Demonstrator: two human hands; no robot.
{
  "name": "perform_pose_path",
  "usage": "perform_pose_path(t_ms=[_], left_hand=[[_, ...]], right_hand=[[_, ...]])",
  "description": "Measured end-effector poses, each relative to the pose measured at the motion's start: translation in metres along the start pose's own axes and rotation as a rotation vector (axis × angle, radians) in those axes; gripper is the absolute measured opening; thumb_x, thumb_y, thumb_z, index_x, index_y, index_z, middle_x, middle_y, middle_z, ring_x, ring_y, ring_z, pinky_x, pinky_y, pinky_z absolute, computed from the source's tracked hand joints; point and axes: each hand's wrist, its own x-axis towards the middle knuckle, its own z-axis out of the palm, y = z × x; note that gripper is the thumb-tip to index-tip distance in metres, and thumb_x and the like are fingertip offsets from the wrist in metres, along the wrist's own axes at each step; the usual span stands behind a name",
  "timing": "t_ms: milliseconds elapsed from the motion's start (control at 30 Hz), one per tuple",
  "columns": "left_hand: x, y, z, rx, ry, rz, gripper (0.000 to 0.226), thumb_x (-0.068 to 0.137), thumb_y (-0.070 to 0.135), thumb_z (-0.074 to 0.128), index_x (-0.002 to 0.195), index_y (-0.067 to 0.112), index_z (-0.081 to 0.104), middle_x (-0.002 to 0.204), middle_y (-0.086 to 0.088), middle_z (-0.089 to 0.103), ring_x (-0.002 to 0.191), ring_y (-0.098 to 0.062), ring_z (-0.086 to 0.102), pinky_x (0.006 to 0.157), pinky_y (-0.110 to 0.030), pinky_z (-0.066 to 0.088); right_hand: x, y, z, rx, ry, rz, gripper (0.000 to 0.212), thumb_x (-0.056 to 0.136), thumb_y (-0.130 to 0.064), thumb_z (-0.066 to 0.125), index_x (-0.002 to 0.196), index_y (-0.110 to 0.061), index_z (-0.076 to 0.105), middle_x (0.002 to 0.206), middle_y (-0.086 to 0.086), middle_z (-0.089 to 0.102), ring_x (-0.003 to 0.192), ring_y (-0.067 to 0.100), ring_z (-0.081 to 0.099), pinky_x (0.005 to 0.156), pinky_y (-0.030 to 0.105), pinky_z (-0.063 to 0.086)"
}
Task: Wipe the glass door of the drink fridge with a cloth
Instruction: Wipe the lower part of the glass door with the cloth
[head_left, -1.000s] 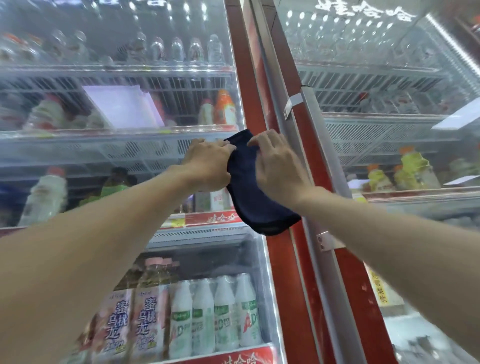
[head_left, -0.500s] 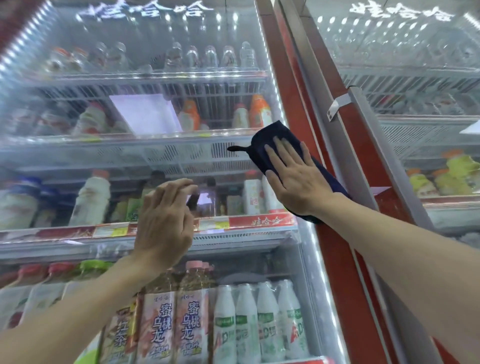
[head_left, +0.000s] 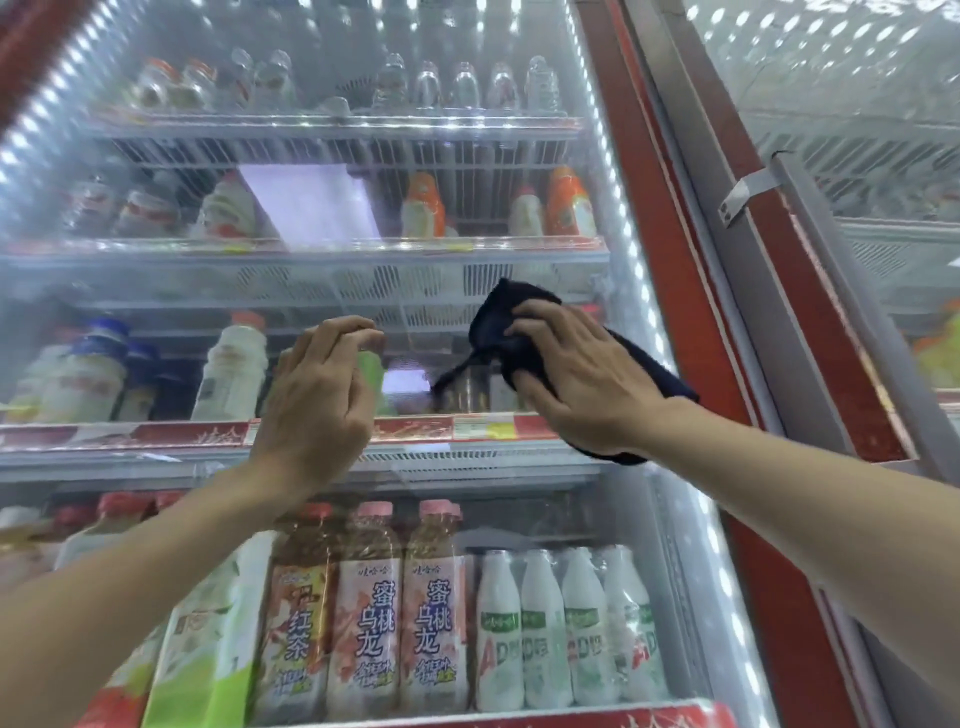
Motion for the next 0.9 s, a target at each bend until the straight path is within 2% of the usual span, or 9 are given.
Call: perform_pose_path(t_ms=[67,233,367,433,500,600,667,733,900], left_hand=[[0.003,-0.012,0.001,-0.006,-0.011,-0.034,0.043,0.091,0.018,0.039,0.129,0.012,0.058,0.137,0.0,0.054,0.129,-0.016,0.042,0.108,-0.021,0.023],[-0.004,-0.022,0.007,0.062,-0.047,0.005,0.049,0.092,0.022,0.038,0.139,0.015,0.051,0.146,0.001,0.048,0.135,-0.016,0.038,0.115,-0.039,0.026],[-0.004,-0.026,-0.001,-0.061,-0.02,0.006,0.049,0.09,0.017,0.039,0.136,0.015,0.054,0.143,0.001,0.051,0.134,-0.015,0.04,0.116,-0.038,0.027],[-0.007,-0.034,-0.009,0.004,0.007,0.063,0.049,0.087,0.014,0.042,0.133,0.013,0.056,0.14,0.0,0.053,0.131,-0.02,0.044,0.113,-0.033,0.022],[-0.012,-0.044,-0.017,0.102,-0.003,0.121,0.05,0.085,0.014,0.044,0.133,0.012,0.057,0.14,-0.002,0.054,0.131,-0.024,0.045,0.111,-0.034,0.02],[-0.016,-0.054,-0.019,0.116,-0.078,0.163,0.051,0.087,0.017,0.043,0.137,0.011,0.055,0.144,-0.003,0.052,0.134,-0.022,0.044,0.113,-0.039,0.024],[-0.017,-0.057,-0.018,0.097,-0.102,0.149,0.052,0.089,0.019,0.041,0.139,0.012,0.052,0.145,-0.003,0.05,0.134,-0.02,0.041,0.114,-0.042,0.027],[-0.017,-0.057,-0.017,0.097,-0.1,0.144,0.052,0.091,0.02,0.04,0.141,0.012,0.051,0.146,-0.003,0.049,0.135,-0.02,0.04,0.115,-0.045,0.03],[-0.02,-0.057,-0.015,0.074,-0.088,0.134,0.051,0.091,0.017,0.041,0.141,0.012,0.051,0.147,-0.003,0.048,0.137,-0.02,0.039,0.116,-0.046,0.03]], right_hand=[[0.018,-0.012,0.007,-0.026,0.017,0.066,0.057,0.102,-0.045,0.035,0.15,-0.015,0.037,0.154,0.006,0.035,0.144,0.026,0.031,0.125,0.039,0.015],[0.027,-0.037,0.022,-0.073,-0.044,0.114,0.065,0.105,-0.046,0.017,0.164,-0.021,0.008,0.172,0.002,0.005,0.158,0.016,-0.002,0.128,0.043,-0.004],[0.001,-0.071,0.029,-0.086,-0.094,0.081,0.066,0.104,-0.046,0.007,0.165,-0.023,0.001,0.172,-0.002,-0.006,0.157,0.012,-0.014,0.128,0.044,-0.004],[-0.018,-0.09,0.035,-0.111,-0.117,0.033,0.066,0.104,-0.046,0.007,0.165,-0.022,0.003,0.172,-0.001,-0.005,0.157,0.013,-0.013,0.128,0.045,-0.001],[-0.028,-0.096,0.037,-0.103,-0.137,-0.012,0.064,0.105,-0.044,0.012,0.165,-0.022,0.009,0.173,-0.001,0.0,0.158,0.013,-0.008,0.129,0.045,0.003],[-0.018,-0.083,0.026,0.012,-0.109,-0.015,0.057,0.105,-0.04,0.026,0.161,-0.028,0.029,0.17,-0.005,0.019,0.157,0.013,0.013,0.127,0.039,0.011],[-0.004,-0.073,0.02,-0.02,-0.085,-0.012,0.052,0.103,-0.038,0.034,0.155,-0.03,0.039,0.163,-0.005,0.031,0.145,0.019,0.033,0.116,0.039,0.026],[0.006,-0.07,0.019,-0.103,-0.061,-0.021,0.052,0.101,-0.038,0.039,0.151,-0.028,0.044,0.157,-0.001,0.037,0.134,0.024,0.041,0.104,0.042,0.034],[0.015,-0.094,0.035,-0.076,0.034,-0.003,0.06,0.099,-0.029,0.036,0.155,-0.007,0.039,0.162,0.01,0.035,0.15,0.023,0.032,0.123,0.038,0.023]])
